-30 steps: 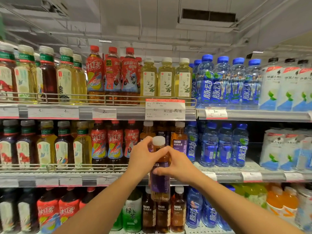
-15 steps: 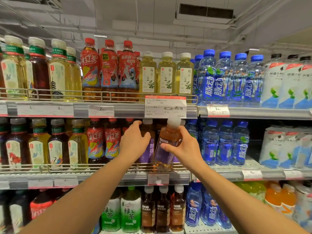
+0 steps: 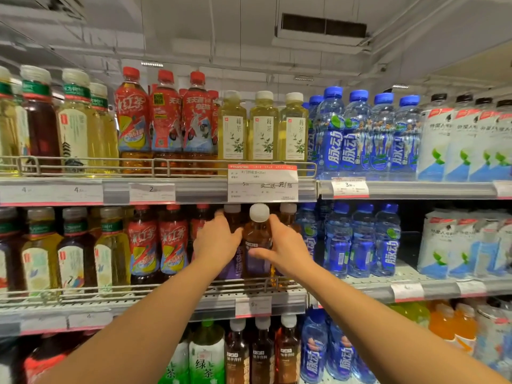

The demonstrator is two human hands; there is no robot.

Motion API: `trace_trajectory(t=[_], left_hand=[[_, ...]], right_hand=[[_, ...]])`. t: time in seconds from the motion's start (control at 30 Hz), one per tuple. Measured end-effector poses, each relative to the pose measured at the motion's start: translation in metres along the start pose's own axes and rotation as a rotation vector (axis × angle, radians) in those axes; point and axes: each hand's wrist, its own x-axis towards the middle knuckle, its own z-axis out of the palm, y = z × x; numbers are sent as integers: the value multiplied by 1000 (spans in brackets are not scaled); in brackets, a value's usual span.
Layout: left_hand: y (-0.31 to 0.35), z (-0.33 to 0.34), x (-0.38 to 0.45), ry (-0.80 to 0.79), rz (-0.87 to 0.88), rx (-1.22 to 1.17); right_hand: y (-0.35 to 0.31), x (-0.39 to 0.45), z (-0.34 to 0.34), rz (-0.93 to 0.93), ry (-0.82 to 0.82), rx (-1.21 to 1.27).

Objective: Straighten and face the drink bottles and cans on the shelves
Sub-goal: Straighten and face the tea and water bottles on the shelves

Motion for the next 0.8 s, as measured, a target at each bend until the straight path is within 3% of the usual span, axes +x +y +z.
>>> trace_trajectory(t=[0.13,0.37,0.63,0.8], left_hand=[[0,3,3,-2,22,35],[0,3,5,-11,66,123],[-6,12,17,-106,118,62],[-8,18,15,-77,113,65]], right_hand=[[9,1,9,26,-30,57],[10,14,13,85,80,53],[16,39,-7,101,-142,47],[19,33,4,106,-55,59]])
